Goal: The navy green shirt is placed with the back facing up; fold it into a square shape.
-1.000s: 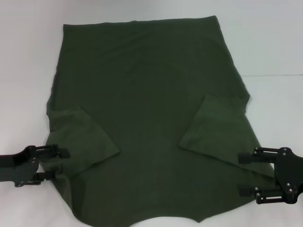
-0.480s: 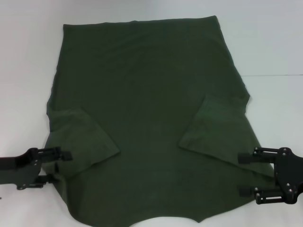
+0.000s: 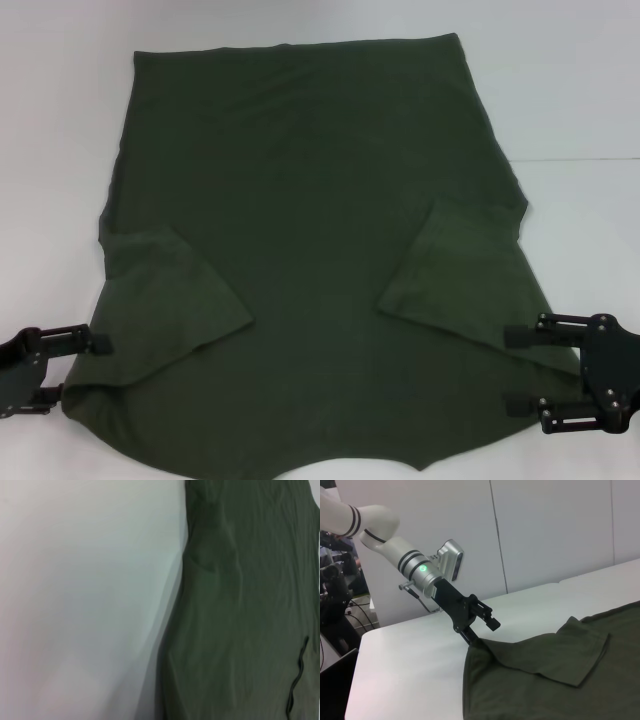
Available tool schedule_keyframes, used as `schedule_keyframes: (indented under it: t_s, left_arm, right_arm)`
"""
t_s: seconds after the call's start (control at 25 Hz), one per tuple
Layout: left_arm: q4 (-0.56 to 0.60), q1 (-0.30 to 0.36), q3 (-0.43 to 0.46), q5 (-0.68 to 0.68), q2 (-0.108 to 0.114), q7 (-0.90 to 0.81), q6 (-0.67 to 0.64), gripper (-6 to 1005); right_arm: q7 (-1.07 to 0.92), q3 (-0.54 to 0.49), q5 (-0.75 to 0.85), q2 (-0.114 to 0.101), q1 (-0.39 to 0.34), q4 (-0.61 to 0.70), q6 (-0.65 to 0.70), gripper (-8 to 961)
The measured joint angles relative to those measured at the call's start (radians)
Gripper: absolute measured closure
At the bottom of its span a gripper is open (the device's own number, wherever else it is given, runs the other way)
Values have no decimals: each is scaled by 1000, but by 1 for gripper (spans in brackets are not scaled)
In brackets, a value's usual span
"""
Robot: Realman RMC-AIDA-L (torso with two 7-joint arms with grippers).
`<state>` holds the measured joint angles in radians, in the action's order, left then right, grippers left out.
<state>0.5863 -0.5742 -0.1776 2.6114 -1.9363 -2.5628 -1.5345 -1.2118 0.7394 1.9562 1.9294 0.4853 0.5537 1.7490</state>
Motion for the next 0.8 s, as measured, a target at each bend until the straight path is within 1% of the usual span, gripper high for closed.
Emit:
schedule_keyframes:
  t_s: [0.76, 0.8]
  left_arm:
    - [-3, -9, -11, 32, 4, -17, 14, 229]
    - [-3, -9, -11, 34, 4, -17, 15, 277]
  right_arm:
    - [1, 0, -4, 0, -1, 0, 0, 105]
    - [1, 0, -4, 0, -1, 0, 0, 105]
